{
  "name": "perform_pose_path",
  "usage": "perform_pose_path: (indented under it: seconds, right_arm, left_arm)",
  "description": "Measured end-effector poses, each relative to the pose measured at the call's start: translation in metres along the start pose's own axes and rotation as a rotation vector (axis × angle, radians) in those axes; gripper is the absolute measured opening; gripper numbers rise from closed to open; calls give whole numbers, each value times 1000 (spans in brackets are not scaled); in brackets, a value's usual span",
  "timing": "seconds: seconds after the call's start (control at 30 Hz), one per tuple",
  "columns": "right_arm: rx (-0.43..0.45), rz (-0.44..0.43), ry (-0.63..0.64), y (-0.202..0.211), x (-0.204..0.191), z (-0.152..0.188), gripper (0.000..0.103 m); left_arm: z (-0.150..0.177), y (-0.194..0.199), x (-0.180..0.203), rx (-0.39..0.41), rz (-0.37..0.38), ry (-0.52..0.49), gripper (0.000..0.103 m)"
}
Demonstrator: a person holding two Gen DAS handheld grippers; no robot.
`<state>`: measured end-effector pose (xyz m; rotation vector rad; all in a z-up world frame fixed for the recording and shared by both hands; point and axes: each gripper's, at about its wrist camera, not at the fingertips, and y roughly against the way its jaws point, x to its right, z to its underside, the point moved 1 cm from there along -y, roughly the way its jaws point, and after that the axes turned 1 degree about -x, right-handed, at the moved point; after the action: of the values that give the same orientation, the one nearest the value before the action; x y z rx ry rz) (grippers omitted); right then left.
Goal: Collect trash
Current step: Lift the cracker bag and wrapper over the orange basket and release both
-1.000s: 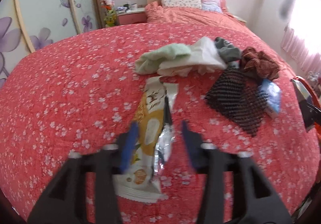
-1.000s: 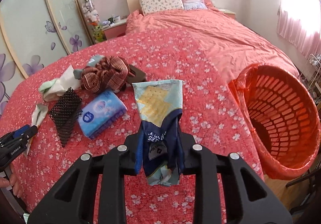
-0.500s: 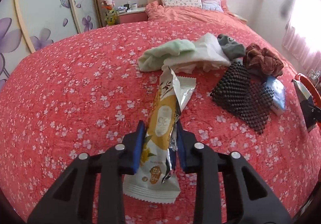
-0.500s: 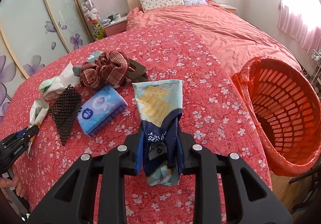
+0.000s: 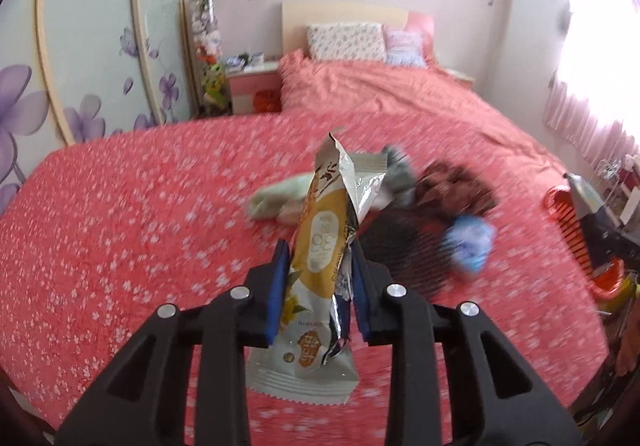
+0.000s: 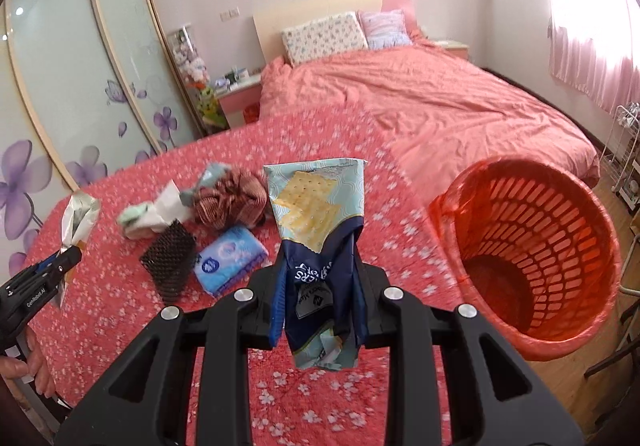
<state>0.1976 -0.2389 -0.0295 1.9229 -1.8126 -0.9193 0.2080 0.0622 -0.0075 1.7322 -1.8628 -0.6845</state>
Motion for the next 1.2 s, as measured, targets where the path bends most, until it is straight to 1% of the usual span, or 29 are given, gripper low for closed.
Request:
perform_pose_path:
  seconds: [0.2,0.33,0.47,0.63,0.83,1.0,1.2]
  right_arm:
    - [87,23,-20,32,20,-8,27]
    - [137,55,-32,50,37,-11,27]
    - [163,92,-64,60,59,-15,27]
    - [174,138,-107,61,90,-17,27]
    - [172,183,-164,54,130,-16,27]
    - [169,200,-202,45,156,-17,27]
    - [156,206,-247,32,187,-15,27]
  left_arm:
    - [-19,24,53,72,79,-28,30]
    - [-29,32,93,93,157,-51,30]
    - [-35,30,130,97,224,-71,30]
    - [-39,20,183,86,314,-102,30]
    - [-36,5,249,65,401,-162,30]
    - [-33,-15,299,33,450,-217,30]
    - [-26,-46,346,-15,468,-266,30]
